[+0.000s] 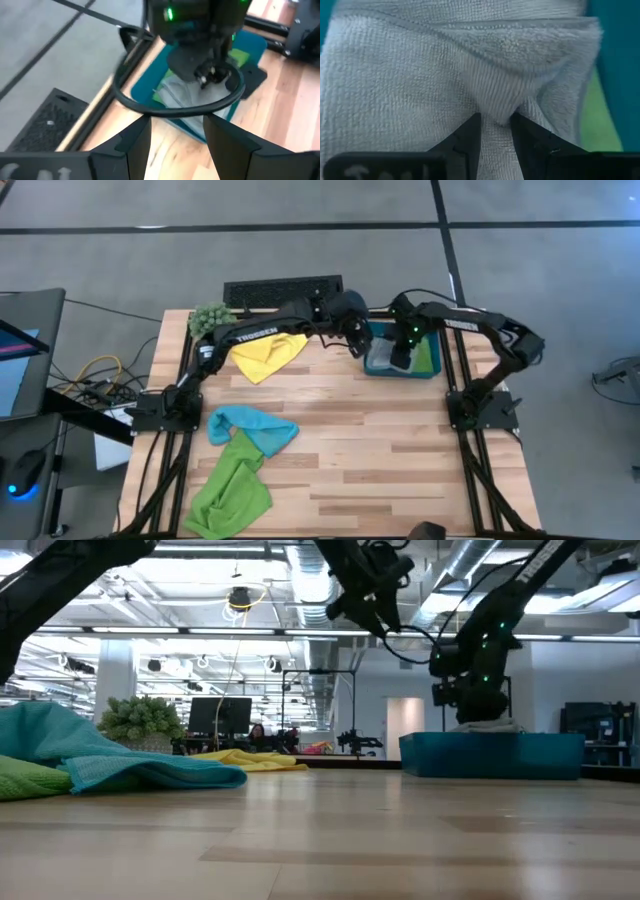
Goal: Fold microfiber towels
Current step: Fold the yellow microfiber cloth
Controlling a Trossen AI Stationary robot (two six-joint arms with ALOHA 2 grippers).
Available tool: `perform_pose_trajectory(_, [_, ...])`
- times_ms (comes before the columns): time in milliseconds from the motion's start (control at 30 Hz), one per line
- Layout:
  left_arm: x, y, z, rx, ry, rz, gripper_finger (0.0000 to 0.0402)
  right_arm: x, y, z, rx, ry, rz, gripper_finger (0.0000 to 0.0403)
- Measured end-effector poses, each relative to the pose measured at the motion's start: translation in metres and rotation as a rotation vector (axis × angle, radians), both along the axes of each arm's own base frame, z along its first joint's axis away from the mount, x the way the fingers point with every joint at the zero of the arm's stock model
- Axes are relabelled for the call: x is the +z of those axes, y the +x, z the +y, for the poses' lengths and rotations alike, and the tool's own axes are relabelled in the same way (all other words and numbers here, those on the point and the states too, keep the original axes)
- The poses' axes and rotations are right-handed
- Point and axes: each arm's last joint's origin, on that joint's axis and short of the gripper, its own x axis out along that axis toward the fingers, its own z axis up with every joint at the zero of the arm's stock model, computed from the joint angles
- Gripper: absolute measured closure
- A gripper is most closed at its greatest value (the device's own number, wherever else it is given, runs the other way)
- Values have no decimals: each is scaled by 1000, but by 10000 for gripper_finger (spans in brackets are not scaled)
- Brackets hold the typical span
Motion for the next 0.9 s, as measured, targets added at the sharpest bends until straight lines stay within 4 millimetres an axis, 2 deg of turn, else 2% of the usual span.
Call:
perform_pose_trajectory(100, [1, -4, 0, 27, 6, 23, 228, -8, 1, -2, -3, 14, 27, 272])
perform_pose_trajectory(167, [0, -8, -1, 42, -9, 52, 228, -5, 1, -2, -4, 5, 34, 272])
perform_pose_trajectory(333, [1, -23, -9, 92, -64, 158, 228, 28, -6, 3, -19, -133, -14, 272])
perform_pose_trajectory(467, [6, -33, -18, 166, -40, 197, 228, 61, -15, 12, -26, -238, -112, 272])
perform_pose_trajectory(700, [31, -56, -46, 232, -24, 203, 228, 106, -24, 42, 28, -378, -270, 272])
perform_pose_trajectory(900, [37, -84, -70, 357, -93, 307, 228, 129, -19, 81, 167, -430, -393, 272])
